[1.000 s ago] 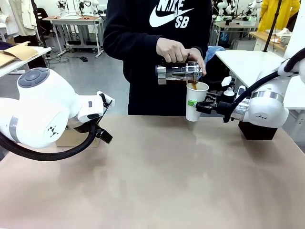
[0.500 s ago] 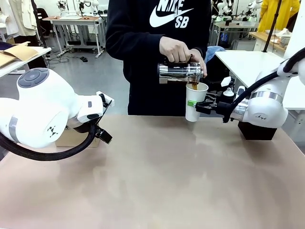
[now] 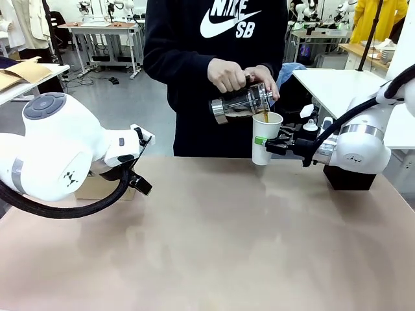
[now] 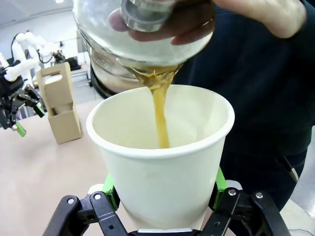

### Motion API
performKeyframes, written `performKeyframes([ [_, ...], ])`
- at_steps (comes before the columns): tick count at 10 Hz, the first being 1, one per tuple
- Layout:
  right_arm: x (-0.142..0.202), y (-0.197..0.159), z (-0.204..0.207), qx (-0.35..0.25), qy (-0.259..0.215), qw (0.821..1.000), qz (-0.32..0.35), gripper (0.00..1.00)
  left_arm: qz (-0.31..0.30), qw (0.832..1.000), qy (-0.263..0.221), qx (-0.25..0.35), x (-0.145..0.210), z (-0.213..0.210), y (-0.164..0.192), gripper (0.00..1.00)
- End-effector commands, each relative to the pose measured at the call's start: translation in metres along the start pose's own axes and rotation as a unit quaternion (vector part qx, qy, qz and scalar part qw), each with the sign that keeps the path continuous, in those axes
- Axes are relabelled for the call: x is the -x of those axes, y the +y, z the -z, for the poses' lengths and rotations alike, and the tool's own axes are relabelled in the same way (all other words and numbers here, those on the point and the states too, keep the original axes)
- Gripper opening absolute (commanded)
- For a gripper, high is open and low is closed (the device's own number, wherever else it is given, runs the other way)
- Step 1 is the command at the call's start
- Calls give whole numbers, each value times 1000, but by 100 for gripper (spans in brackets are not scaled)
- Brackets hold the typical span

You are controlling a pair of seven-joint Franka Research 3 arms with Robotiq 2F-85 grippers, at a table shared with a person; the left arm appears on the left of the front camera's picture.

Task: Pour a drink into a cup and package it in a carrier.
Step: When a person places the Paper Cup Lid on the 600 ml Paper Cup , lift the 600 ml Paper Cup.

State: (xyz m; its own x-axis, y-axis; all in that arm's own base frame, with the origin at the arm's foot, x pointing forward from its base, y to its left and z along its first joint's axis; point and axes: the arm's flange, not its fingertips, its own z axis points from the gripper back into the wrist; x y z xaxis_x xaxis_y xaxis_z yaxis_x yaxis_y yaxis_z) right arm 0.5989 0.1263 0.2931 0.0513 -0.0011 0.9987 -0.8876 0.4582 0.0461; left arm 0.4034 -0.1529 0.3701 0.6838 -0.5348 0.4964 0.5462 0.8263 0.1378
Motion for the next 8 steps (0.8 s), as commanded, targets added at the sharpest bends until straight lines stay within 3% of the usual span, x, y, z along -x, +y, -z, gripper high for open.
performKeyframes([
  [1, -2, 1, 3, 5, -8, 1000, -2, 81, -1, 1000, -1, 1, 0, 0, 1, 100],
  [8, -2, 1, 3, 5, -8, 1000, -2, 81, -1, 1000, -1, 1, 0, 0, 1, 100],
])
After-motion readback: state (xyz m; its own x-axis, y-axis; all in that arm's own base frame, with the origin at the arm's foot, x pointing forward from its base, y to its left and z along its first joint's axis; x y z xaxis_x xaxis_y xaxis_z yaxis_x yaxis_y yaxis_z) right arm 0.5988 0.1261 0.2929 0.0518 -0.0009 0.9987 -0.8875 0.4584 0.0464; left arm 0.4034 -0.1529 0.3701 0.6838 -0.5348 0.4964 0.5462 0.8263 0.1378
